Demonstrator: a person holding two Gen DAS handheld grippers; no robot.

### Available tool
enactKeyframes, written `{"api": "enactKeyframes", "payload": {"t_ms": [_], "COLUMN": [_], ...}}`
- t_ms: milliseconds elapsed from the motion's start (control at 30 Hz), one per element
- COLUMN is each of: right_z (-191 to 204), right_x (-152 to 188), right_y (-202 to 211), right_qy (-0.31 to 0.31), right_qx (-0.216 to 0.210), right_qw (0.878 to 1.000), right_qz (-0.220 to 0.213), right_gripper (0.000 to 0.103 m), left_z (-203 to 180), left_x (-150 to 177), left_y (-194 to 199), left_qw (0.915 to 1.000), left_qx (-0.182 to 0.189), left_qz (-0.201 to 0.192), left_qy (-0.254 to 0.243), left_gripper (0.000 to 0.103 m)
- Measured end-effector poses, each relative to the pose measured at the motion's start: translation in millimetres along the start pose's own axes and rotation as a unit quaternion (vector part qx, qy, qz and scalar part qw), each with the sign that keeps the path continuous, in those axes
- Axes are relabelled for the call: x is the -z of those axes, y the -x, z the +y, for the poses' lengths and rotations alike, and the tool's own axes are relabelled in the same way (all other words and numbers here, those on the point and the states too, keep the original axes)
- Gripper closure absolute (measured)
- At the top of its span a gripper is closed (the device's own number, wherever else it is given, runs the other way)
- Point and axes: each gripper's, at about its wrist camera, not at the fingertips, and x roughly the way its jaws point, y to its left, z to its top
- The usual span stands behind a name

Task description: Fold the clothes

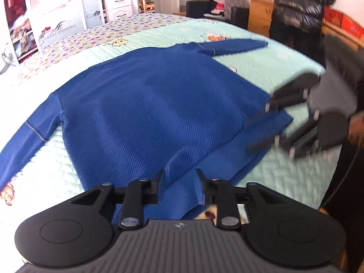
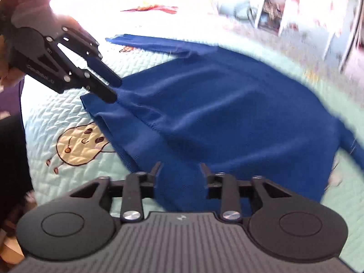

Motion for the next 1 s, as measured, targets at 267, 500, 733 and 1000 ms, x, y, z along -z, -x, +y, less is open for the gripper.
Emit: {"api": "enactKeyframes", "payload": {"t_ms": [267, 500, 733, 1000], "right_z": [-6, -36, -35, -119], "right_x": [3, -4, 23, 58], "right_y": [11, 0, 5, 82], "right_qy": [-0.061, -0.224, -0.295, -0.396], "right_qx": [-0.044, -0.107, -0.166, -0.092], "right_qw": [0.997, 0.967, 0.939, 0.905], "right_qz": [0.015, -0.063, -0.053, -0.122], "right_gripper": [0.063, 0.059, 0.055, 0.054], "left_z": [10, 4, 2, -19], "left_x": [15, -6, -3, -29], "left_y": [-28, -15, -49, -41], "left_qw": [0.9956, 0.9971, 0.9941, 0.9970], "left_qx": [-0.023, -0.038, -0.061, -0.048], "left_qz": [0.086, 0.023, 0.070, 0.016], "left_qy": [0.028, 0.063, 0.055, 0.059], "left_gripper": [0.057, 0.052, 0.037, 0.038]}}
